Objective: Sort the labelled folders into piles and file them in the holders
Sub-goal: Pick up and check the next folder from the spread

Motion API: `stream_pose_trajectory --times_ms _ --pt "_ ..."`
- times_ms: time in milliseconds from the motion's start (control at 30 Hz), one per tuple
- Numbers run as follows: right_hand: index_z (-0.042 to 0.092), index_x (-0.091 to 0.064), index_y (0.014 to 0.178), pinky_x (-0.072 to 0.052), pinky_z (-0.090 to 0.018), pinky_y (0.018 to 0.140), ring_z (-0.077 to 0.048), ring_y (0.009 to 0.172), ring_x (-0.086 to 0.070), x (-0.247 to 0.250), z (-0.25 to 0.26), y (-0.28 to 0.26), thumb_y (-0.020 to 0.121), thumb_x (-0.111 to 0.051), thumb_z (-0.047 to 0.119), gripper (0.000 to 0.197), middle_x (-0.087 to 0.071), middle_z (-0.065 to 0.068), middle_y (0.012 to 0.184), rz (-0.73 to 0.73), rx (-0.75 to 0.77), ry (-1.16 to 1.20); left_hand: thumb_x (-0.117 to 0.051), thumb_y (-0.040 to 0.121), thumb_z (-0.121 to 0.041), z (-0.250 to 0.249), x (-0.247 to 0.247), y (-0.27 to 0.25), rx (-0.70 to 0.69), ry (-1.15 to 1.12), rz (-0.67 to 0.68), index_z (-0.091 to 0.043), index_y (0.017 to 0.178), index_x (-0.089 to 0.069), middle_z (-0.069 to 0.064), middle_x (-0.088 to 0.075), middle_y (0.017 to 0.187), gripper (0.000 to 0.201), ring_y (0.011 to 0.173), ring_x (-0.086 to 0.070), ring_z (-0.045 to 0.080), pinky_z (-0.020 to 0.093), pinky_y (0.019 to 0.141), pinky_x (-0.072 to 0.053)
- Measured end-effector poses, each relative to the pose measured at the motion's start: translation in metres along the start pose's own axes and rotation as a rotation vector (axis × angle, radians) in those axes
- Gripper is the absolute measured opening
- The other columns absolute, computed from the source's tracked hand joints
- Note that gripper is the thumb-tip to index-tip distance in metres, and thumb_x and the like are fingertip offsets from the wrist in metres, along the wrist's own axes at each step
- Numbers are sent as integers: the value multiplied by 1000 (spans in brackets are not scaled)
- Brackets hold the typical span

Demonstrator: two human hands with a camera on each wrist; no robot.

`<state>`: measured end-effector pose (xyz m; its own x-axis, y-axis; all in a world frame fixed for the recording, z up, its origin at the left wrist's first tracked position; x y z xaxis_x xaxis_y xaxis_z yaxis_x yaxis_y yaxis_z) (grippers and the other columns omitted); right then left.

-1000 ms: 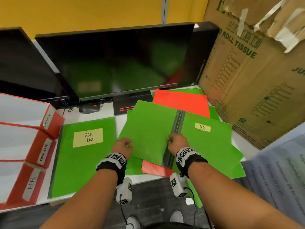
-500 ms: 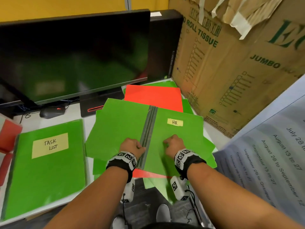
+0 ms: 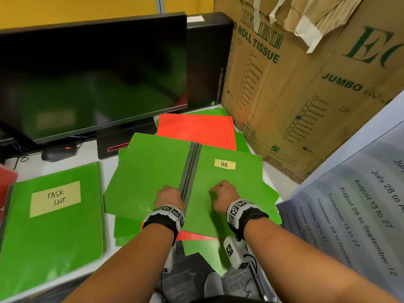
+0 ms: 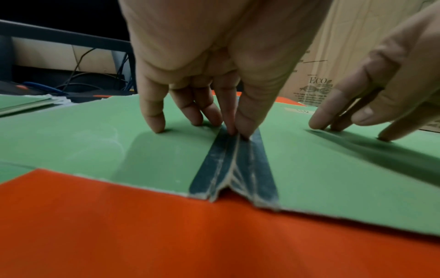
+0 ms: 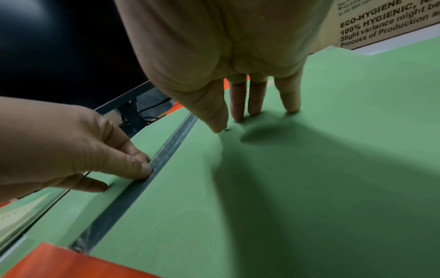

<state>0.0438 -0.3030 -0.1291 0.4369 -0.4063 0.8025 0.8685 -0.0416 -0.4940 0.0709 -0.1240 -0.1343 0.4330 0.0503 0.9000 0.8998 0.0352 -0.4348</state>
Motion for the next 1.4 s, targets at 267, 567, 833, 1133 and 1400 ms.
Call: stream_pose_trajectory --times_ms 267,567,833,1133,1400 --pt "20 -51 134 -35 -32 111 -26 129 -39 6 9 -1 85 -52 4 51 -43 -7 134 -95 91 144 -54 89 -22 6 29 -1 -34 -226 -87 0 94 -65 15 -54 110 26 99 -56 30 36 83 -51" --pt "14 -31 144 -31 -34 110 -33 132 -37 46 9 10 88 -52 21 61 -32 -16 145 -279 -132 336 -47 95 -13 20 164 -44 -282 -711 -341 -16 85 -47 -1 -55 78 10 71 -50 20 26 60 -32" --pt "6 -35 137 -39 -30 98 -31 121 -53 64 54 17 92 -54 19 50 -52 -14 135 -301 -122 747 -49 93 -10 74 204 -81 -350 -846 -426 -19 84 -49 -5 -48 69 13 62 -42 6 17 55 -33" --pt "16 -47 119 -46 -43 99 -28 102 -60 66 91 27 83 -56 0 39 -62 -10 110 -331 -38 1142 -38 93 3 178 180 -72 -113 -1123 -537 -27 77 -46 -4 -41 70 35 62 -36 13 26 56 -32" --pt "10 -51 111 -45 -32 89 -21 95 -58 111 139 -4 88 -49 -1 26 -63 -7 103 -519 285 942 -46 90 3 203 138 -50 83 -1210 -480 -17 117 -49 10 -61 103 34 93 -58 27 36 84 -48"
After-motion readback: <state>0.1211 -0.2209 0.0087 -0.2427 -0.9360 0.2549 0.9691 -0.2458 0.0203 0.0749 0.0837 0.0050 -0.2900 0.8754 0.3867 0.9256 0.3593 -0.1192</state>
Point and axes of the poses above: each hand's wrist, its own y-axis towards the middle knuckle, its own x-axis out of the back of the hand, z = x × y, the point moved 10 cm from there along y, towards the middle knuckle
